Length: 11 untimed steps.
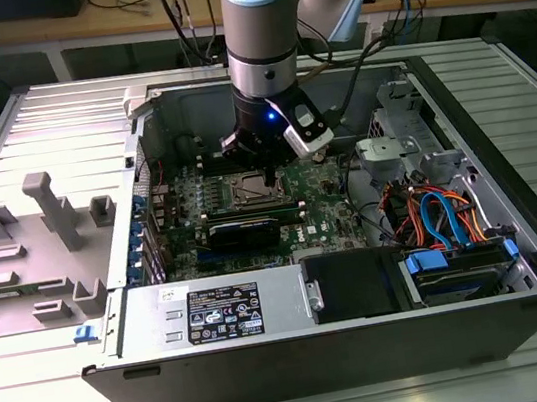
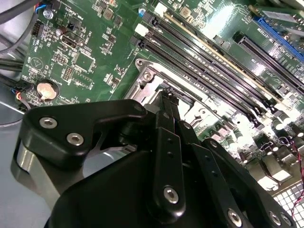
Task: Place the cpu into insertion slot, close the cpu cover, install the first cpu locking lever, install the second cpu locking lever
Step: 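Install the second cpu locking lever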
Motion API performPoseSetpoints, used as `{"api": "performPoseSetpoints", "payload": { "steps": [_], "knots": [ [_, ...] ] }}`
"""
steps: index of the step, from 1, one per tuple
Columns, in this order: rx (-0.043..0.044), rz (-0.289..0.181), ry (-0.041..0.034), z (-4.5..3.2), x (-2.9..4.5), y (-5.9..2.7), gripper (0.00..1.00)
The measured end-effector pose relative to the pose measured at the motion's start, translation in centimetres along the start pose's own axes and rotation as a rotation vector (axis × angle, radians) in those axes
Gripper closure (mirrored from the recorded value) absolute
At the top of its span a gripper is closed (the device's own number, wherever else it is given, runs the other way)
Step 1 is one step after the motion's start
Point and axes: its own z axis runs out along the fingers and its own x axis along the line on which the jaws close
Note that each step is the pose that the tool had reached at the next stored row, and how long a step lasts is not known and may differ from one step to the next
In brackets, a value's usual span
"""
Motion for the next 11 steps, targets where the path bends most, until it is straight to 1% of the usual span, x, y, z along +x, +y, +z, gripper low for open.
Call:
{"api": "performPoseSetpoints", "payload": {
  "steps": [1, 2, 3, 8, 9, 11],
  "knots": [
    [-0.0004, 0.0, 0.0049, -0.04, 0.0, 0.01, 0.89],
    [-0.0008, 0.001, 0.0147, -0.19, 0.0, 0.01, 0.89],
    [-0.0015, 0.002, 0.0219, -0.3, 0.0, -0.06, 0.89],
    [-0.0021, 0.002, 0.0327, -0.44, 0.06, -0.53, 0.89],
    [-0.0023, 0.003, 0.0362, -0.45, 0.14, -0.68, 0.89],
    [-0.0025, 0.003, 0.04, -0.47, 0.29, -0.91, 0.89]
  ]
}}
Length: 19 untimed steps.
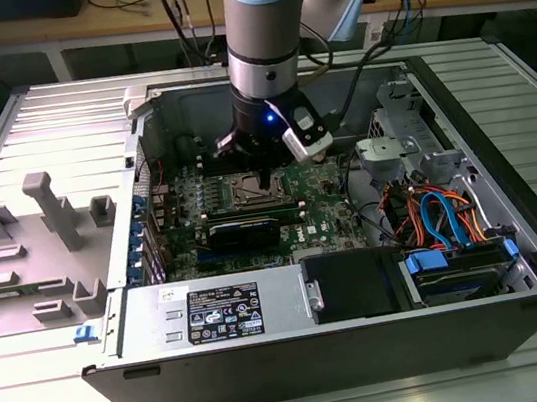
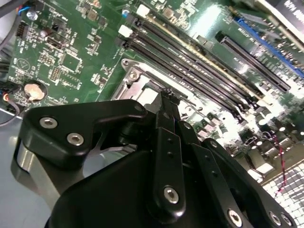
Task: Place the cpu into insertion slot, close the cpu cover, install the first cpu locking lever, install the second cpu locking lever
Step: 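Install the second cpu locking lever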
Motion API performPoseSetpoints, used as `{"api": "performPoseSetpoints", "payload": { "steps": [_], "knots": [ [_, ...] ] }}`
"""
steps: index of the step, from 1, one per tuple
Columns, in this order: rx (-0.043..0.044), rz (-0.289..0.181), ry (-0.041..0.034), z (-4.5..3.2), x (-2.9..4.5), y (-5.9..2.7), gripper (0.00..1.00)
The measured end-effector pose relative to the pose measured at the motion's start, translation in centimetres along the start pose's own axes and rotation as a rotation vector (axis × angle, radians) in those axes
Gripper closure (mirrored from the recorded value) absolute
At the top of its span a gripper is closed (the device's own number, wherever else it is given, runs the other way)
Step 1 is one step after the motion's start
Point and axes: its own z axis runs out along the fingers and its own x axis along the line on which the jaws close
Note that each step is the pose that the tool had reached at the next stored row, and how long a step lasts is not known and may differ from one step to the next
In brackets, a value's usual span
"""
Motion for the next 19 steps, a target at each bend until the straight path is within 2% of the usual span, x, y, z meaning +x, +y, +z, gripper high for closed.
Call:
{"api": "performPoseSetpoints", "payload": {
  "steps": [5, 10, 13, 16, 19],
  "knots": [
    [-0.001, -0.001, 0.002, -0.03, 0.81, -0.7, 0.89],
    [-0.0063, -0.002, 0.0018, 0.0, 1.69, -1.67, 0.89],
    [-0.0147, -0.003, 0.0012, 0.21, 1.98, -2.27, 0.89],
    [-0.0266, -0.003, 0.0006, 0.31, 2.28, -2.38, 0.89],
    [-0.0273, -0.003, 0.0005, 0.29, 2.3, -2.53, 0.89]
  ]
}}
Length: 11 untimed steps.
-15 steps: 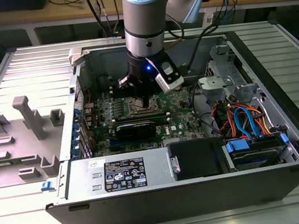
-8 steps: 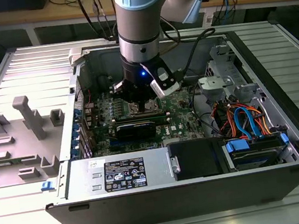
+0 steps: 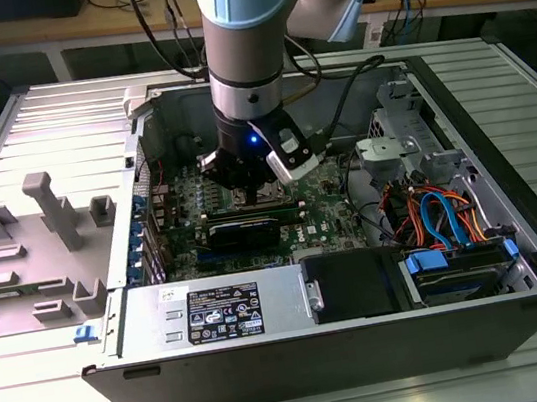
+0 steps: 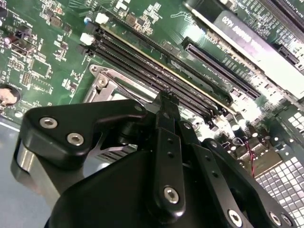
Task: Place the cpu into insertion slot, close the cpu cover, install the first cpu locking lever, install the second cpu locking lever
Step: 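Install the second cpu locking lever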
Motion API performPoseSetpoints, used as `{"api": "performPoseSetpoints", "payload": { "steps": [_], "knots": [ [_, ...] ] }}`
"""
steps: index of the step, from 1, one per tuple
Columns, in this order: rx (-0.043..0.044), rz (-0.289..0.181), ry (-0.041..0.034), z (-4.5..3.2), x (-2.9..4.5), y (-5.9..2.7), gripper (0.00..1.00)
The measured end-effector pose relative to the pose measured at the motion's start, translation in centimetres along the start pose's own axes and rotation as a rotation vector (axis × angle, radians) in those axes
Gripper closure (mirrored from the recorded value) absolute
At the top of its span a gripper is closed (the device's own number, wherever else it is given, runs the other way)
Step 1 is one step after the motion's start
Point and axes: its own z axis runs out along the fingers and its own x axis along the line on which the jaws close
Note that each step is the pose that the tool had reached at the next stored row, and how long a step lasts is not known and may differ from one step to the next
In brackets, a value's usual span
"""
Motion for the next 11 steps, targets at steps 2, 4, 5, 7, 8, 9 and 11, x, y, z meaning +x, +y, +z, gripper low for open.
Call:
{"api": "performPoseSetpoints", "payload": {
  "steps": [2, 4, 5, 7, 8, 9, 11],
  "knots": [
    [0.0001, 0.0, 0.0, -0.16, 0.0, -0.07, 0.89],
    [0.0001, 0.0, 0.0, -0.67, 0.02, -0.15, 0.89],
    [0.0003, 0.0, 0.0, -0.8, 0.03, -0.16, 0.89],
    [0.0001, 0.0, -0.0001, -1.13, 0.04, -0.15, 0.89],
    [-0.0071, 0.0, -0.0005, -1.14, 0.03, -0.16, 0.89],
    [-0.0156, -0.001, -0.001, -1.15, 0.03, -0.17, 0.89],
    [-0.0297, -0.001, -0.0019, -1.1, 0.04, -0.19, 0.89]
  ]
}}
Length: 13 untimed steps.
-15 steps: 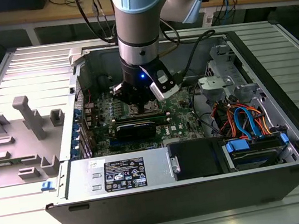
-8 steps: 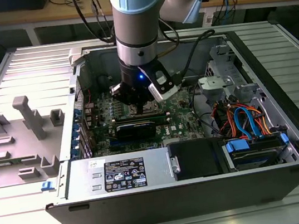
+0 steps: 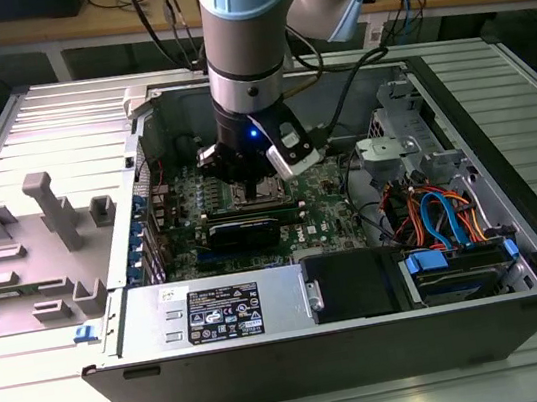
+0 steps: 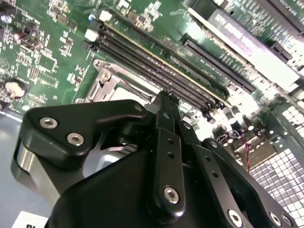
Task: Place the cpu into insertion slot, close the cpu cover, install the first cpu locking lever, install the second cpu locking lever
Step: 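Install the second cpu locking lever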
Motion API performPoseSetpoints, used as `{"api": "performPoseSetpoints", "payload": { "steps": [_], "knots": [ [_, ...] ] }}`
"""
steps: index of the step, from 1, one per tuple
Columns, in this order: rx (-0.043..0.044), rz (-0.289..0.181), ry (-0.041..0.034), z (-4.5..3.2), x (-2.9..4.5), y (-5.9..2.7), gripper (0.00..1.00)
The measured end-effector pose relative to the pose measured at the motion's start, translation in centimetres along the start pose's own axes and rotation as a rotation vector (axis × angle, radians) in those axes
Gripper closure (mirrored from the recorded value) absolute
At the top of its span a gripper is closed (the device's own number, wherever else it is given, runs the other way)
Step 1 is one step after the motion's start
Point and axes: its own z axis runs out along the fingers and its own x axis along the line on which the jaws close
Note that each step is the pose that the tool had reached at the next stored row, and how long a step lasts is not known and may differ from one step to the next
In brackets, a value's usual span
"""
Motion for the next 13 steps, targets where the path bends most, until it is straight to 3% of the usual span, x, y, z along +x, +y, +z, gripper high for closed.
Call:
{"api": "performPoseSetpoints", "payload": {
  "steps": [2, 13],
  "knots": [
    [-0.007, 0.0, -0.0005, 0.05, 0.02, -0.01, 0.89],
    [-0.0134, 0.0, -0.0008, 0.05, 0.02, -0.01, 0.89]
  ]
}}
